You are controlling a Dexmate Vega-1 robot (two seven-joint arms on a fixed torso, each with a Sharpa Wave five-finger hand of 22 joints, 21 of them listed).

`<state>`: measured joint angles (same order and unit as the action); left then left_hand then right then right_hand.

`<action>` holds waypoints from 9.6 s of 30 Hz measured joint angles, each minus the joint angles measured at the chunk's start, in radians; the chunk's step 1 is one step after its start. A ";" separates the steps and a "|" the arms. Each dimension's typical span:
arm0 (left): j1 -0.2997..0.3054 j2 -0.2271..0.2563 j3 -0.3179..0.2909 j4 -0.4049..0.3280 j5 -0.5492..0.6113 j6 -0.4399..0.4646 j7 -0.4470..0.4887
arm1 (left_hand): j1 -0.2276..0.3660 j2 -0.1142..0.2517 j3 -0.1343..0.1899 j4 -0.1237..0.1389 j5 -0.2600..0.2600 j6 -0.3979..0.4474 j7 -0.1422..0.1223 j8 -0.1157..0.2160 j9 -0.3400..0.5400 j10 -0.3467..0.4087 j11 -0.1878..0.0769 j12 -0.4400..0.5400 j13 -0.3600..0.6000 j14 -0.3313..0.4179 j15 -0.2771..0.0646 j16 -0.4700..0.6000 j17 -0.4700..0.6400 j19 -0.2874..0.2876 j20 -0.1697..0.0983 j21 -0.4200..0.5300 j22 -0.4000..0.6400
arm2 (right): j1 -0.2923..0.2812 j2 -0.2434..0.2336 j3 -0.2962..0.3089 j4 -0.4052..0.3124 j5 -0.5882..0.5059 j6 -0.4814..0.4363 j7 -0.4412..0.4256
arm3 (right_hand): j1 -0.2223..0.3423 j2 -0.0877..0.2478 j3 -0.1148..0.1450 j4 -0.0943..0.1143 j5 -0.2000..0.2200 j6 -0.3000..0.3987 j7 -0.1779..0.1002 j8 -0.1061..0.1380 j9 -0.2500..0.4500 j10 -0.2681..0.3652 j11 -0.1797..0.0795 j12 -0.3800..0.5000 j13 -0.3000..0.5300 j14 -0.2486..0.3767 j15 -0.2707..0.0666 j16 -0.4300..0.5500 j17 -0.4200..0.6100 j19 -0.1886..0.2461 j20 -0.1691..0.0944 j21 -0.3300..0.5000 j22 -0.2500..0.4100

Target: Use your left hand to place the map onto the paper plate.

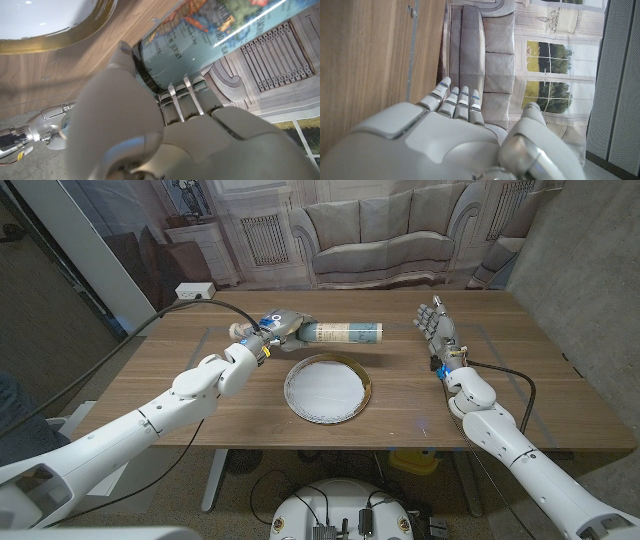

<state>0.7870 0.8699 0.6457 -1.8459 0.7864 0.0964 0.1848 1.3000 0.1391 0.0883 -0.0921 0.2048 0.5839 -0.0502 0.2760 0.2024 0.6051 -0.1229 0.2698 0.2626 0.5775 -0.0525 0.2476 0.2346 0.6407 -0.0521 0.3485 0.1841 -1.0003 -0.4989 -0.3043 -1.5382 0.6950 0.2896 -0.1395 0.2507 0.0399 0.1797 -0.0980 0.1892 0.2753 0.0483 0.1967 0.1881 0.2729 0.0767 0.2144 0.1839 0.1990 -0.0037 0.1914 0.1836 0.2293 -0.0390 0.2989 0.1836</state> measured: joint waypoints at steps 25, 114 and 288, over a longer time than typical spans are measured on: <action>-0.021 -0.012 0.007 0.029 0.029 -0.101 0.005 | -0.009 0.001 0.004 0.004 0.000 0.014 -0.003 0.000 0.000 0.016 -0.006 0.000 0.005 0.009 -0.002 -0.004 0.000 0.005 -0.005 0.000 0.000 | 0.012 0.006 -0.004 0.010 -0.006 -0.004 -0.007 | 0.000 0.000 0.000 0.000 0.000 0.000 0.000 0.000 0.000 0.000 0.000 0.000 0.000 0.000 0.000 0.000 0.000 0.000 0.000 -0.008 0.000; 0.094 0.029 -0.032 -0.081 0.070 -0.227 -0.042 | -0.030 -0.009 -0.003 0.011 0.000 0.041 -0.005 -0.023 -0.003 0.037 -0.009 -0.019 0.009 0.025 -0.007 -0.012 0.000 0.005 -0.005 0.000 -0.001 | 0.007 -0.016 0.001 -0.037 -0.014 -0.042 -0.035 | 0.000 0.000 -0.003 -0.003 0.000 0.000 0.000 0.000 0.000 0.006 0.006 0.000 0.000 0.000 0.000 0.000 0.000 0.009 0.002 -0.034 0.000; 0.068 0.005 -0.040 -0.259 0.151 -0.008 -0.340 | -0.473 -0.104 -0.203 0.211 0.055 -0.251 -0.025 -0.075 -0.007 -0.270 0.005 -0.061 -0.035 -0.325 0.011 -0.043 -0.026 -0.305 0.102 -0.132 0.004 | -0.075 -0.024 0.056 -0.109 0.000 -0.031 -0.106 | 0.007 0.014 -0.006 -0.006 -0.004 0.013 -0.002 0.000 0.000 0.011 0.004 0.000 0.000 0.000 0.000 0.000 0.000 0.016 0.002 -0.060 0.005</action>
<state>0.8551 0.8751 0.6055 -2.1052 0.9374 0.0884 -0.1554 0.8274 0.0355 -0.1144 0.1191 0.2595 0.3333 -0.0751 0.2010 0.1952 0.3356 -0.1178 0.2092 0.2273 0.2525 -0.0417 0.2050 0.2089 0.3354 0.0500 0.2167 0.1885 -1.0754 -0.5229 -0.2478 -1.6475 0.6950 0.2590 -0.2451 0.2574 0.0543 0.1741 -0.1036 0.1854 0.2878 0.0462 0.1968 0.1881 0.2837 0.0803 0.2144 0.1839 0.1991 -0.0037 0.1914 0.1835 0.2455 -0.0372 0.2392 0.1885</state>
